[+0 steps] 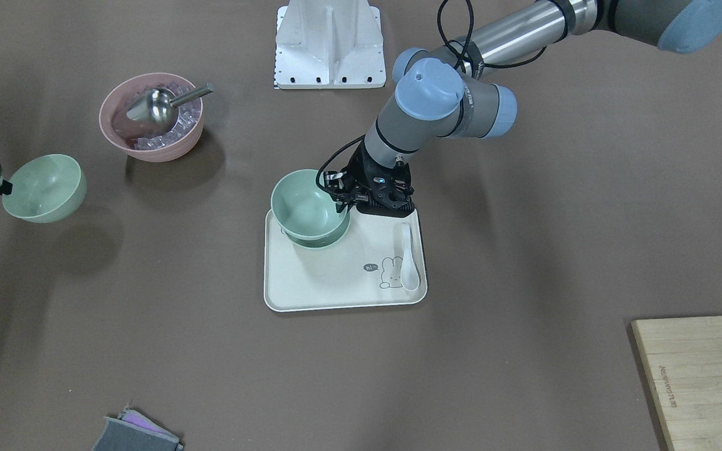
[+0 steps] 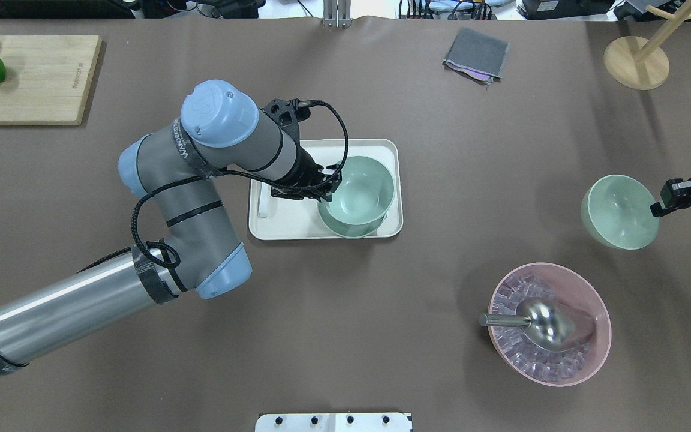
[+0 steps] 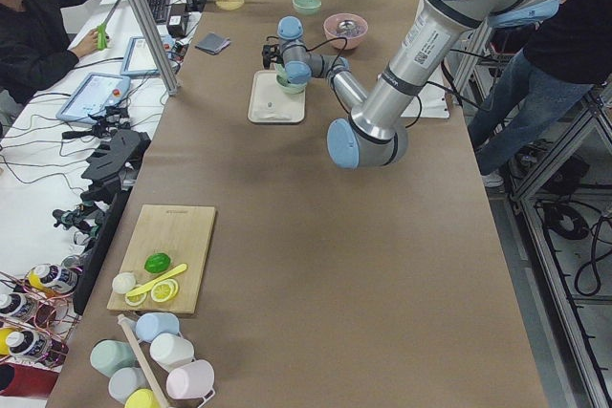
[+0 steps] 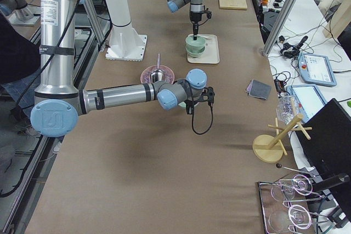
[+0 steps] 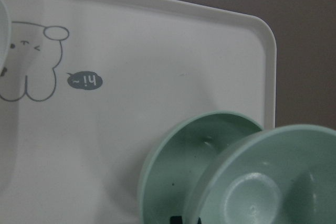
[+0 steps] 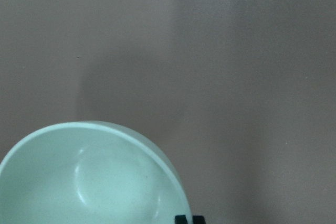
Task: Stack green bowls together
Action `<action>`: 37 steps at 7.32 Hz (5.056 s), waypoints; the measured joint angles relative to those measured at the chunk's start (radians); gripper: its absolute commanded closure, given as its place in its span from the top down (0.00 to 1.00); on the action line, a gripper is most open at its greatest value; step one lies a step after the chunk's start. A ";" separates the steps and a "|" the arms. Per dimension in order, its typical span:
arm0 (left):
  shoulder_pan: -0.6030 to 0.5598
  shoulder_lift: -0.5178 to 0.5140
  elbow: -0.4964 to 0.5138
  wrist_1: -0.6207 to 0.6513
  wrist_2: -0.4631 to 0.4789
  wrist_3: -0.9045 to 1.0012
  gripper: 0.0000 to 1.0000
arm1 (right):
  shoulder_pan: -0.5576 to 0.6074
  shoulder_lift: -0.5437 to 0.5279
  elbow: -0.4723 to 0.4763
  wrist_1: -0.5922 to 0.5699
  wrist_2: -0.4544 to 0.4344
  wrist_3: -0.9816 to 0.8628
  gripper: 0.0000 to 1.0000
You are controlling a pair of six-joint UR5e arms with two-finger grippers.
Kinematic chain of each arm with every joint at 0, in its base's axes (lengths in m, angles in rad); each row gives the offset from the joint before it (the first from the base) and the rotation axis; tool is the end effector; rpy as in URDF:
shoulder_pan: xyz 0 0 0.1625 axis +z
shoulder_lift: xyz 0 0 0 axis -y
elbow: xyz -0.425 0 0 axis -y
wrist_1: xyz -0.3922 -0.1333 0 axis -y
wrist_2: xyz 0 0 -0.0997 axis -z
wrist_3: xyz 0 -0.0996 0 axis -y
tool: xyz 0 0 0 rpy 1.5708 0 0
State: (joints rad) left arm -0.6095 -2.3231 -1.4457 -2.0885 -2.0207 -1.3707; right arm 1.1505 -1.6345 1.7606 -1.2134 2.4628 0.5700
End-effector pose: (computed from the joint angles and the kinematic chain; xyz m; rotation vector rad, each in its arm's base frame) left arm 0.5477 -0.4922 0.1889 0.0757 1.1878 -0.1025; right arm -0.1447 -0.4604 0.5463 -0.0187 -0.9815 -0.0781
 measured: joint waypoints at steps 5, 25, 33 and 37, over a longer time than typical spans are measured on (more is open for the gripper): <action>-0.053 0.014 -0.010 -0.027 0.012 -0.003 0.98 | 0.067 0.115 -0.001 -0.051 0.047 0.021 0.00; -0.331 0.269 -0.138 -0.004 -0.252 0.266 0.98 | -0.430 0.684 -0.155 -0.049 -0.258 0.586 1.00; -0.659 0.296 -0.146 0.396 -0.255 0.770 0.98 | -0.050 0.528 -0.136 -0.189 -0.165 0.292 1.00; -0.883 0.397 -0.121 0.551 -0.237 1.148 0.98 | 0.158 0.375 -0.142 -0.526 -0.235 -0.353 1.00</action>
State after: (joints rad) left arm -1.4923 -1.9258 -1.5663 -1.5375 -2.2573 -0.2226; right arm 1.3083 -1.2595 1.6184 -1.7397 2.2283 0.2169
